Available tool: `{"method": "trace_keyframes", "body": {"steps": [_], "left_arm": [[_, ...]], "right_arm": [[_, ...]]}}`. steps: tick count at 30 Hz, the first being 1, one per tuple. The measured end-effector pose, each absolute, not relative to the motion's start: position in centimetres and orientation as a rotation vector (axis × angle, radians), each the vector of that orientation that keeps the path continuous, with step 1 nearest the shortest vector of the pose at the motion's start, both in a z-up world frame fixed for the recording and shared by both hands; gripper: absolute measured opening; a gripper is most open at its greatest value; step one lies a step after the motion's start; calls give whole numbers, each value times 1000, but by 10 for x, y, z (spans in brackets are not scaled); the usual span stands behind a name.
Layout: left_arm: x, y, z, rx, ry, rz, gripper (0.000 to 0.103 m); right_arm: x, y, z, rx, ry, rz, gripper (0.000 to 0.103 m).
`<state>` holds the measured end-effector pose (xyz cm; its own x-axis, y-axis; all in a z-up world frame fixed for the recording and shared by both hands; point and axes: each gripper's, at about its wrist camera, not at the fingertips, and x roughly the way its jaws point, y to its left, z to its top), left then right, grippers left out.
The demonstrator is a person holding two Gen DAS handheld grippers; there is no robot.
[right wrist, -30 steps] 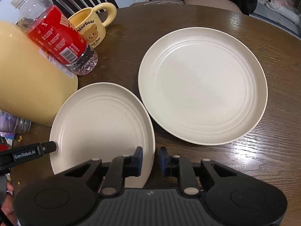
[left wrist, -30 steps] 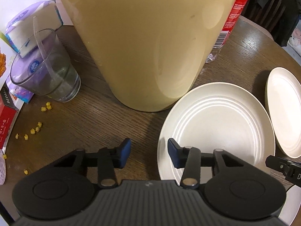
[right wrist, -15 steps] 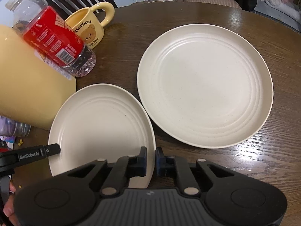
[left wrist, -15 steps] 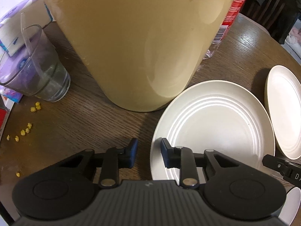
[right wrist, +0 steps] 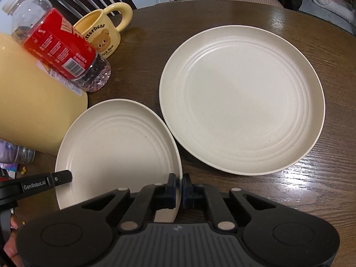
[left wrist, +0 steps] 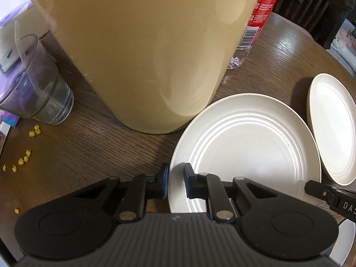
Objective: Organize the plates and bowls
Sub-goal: 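Close the left gripper on the other cream plate rim, then lift the held cream plate with the right gripper while the left gripper lifts its plate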
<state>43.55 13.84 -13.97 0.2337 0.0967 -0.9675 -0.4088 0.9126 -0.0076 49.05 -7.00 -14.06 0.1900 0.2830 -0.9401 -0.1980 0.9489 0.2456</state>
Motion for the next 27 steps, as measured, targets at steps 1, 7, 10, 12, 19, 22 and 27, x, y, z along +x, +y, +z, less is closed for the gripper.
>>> {"method": "trace_keyframes", "body": {"steps": [1, 7, 10, 12, 19, 22, 27], "left_arm": [[435, 137, -140, -278, 1293, 352, 15], [436, 132, -138, -260, 1292, 353, 14], [436, 129, -137, -254, 1290, 354, 14], [436, 128, -135, -248, 1286, 354, 14], [434, 124, -127, -233, 1269, 349, 14], [434, 122, -123, -227, 1255, 344, 14], [430, 120, -114, -217, 1237, 338, 14]], "right_arm": [[490, -70, -141, 75, 1335, 339, 5], [489, -70, -140, 66, 1326, 342, 5], [489, -70, -139, 61, 1320, 345, 5], [489, -70, -138, 60, 1317, 346, 5], [486, -72, -132, 52, 1293, 347, 5], [485, -74, -129, 51, 1279, 350, 5], [485, -78, -122, 55, 1259, 347, 5]]}}
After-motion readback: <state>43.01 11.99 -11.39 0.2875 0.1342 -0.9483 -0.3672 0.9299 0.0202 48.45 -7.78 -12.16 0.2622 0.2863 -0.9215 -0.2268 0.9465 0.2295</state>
